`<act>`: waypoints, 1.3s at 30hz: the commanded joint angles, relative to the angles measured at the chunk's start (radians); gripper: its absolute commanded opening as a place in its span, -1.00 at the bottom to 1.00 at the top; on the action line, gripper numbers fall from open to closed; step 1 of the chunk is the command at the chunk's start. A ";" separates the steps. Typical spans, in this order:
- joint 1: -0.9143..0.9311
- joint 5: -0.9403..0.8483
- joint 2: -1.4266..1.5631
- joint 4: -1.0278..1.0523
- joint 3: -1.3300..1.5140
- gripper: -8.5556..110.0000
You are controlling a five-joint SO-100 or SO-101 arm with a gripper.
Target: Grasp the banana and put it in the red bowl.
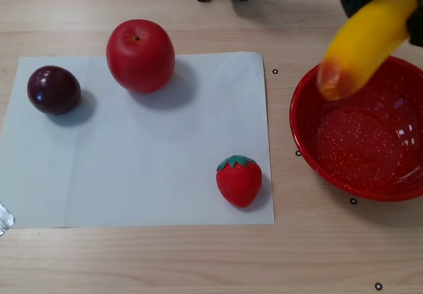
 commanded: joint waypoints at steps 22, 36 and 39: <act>0.021 -0.009 -0.245 -0.006 -0.044 -0.30; 0.025 -0.029 -0.239 0.091 -0.164 -0.33; 0.015 -0.023 -0.202 0.091 -0.178 -0.47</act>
